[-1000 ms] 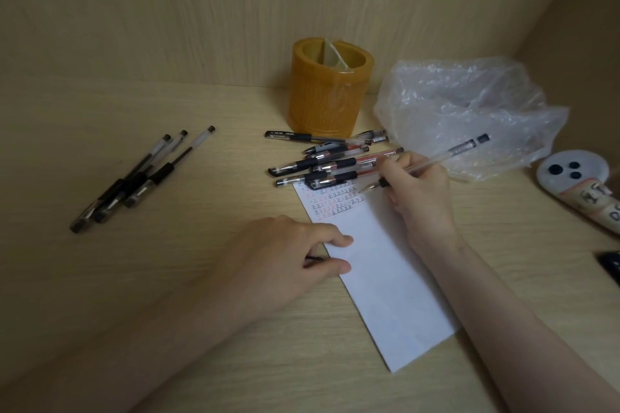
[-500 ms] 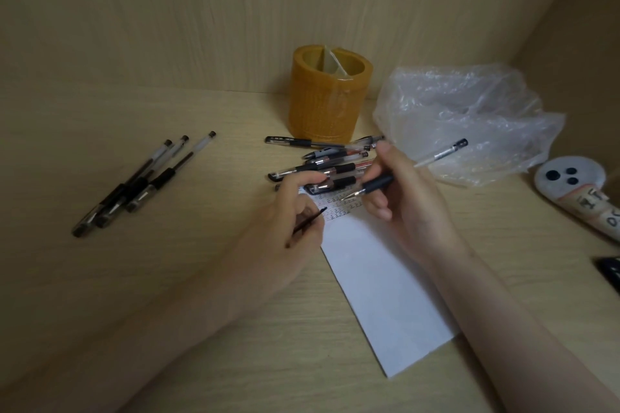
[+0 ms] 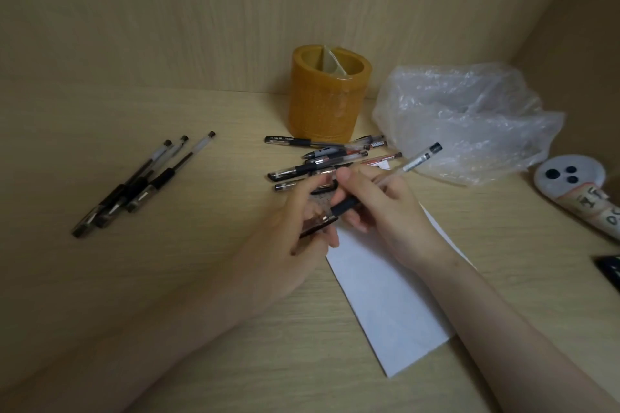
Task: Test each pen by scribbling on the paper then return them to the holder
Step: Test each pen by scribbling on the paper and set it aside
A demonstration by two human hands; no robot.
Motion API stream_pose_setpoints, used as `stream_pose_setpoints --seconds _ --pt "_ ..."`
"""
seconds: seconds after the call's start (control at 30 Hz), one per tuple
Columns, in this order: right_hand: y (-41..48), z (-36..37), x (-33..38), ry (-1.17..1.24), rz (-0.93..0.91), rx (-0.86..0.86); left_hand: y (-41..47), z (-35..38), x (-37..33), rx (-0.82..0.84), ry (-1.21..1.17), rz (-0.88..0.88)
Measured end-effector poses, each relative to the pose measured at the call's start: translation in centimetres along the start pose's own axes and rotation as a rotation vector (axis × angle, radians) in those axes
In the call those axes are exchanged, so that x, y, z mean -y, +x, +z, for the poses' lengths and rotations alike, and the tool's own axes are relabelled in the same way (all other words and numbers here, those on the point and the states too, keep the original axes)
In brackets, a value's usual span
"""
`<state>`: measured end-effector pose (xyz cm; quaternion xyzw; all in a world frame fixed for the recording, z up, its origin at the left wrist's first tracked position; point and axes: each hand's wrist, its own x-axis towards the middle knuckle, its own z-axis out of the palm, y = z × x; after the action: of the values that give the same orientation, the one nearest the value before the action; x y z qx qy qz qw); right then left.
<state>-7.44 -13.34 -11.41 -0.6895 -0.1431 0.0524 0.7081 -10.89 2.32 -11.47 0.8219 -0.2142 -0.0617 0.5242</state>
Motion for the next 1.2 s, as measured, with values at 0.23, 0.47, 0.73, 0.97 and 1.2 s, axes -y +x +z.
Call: stream_pose_setpoints --seconds 0.23,0.47,0.73,0.97,1.2 --pt "-0.1 -0.6 0.1 0.090 0.004 0.033 0.4 -0.4 0.7 -0.118 -0.134 -0.064" --pt "0.0 -0.4 0.1 0.052 -0.041 -0.015 0.3 -0.9 0.8 -0.148 0.098 -0.028" --pt "-0.1 -0.1 0.3 0.025 -0.005 0.011 0.6 -1.1 0.8 -0.091 0.353 -0.005" --pt "-0.3 0.0 0.4 0.050 0.009 0.061 0.5 -1.1 0.7 -0.062 0.417 0.040" --pt "0.6 -0.2 -0.1 0.218 0.048 0.003 1.2 -1.2 1.0 -0.165 0.273 0.003"
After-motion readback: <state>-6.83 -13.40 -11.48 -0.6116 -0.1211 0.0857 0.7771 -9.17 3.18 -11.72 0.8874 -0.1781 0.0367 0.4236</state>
